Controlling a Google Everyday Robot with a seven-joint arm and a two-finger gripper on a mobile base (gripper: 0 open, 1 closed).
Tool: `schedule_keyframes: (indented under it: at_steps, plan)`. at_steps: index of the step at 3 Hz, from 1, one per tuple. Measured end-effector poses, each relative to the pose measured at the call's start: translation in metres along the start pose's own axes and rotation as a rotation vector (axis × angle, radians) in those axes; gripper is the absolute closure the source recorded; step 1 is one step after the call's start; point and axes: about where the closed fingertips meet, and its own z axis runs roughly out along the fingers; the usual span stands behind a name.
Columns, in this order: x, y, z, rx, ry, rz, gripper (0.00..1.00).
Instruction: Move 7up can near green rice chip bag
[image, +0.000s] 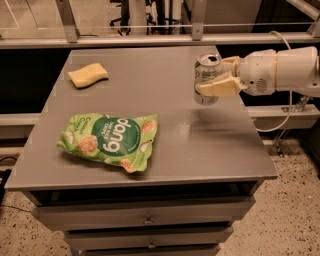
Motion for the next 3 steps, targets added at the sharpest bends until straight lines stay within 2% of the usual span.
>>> schedule_keyframes:
  at_steps: [2,3]
  plan:
    - [0.004,0.077,0.016,-0.164,-0.057,0.056,1.0]
    - [0.007,0.103,0.026,-0.221,-0.077,0.078,1.0]
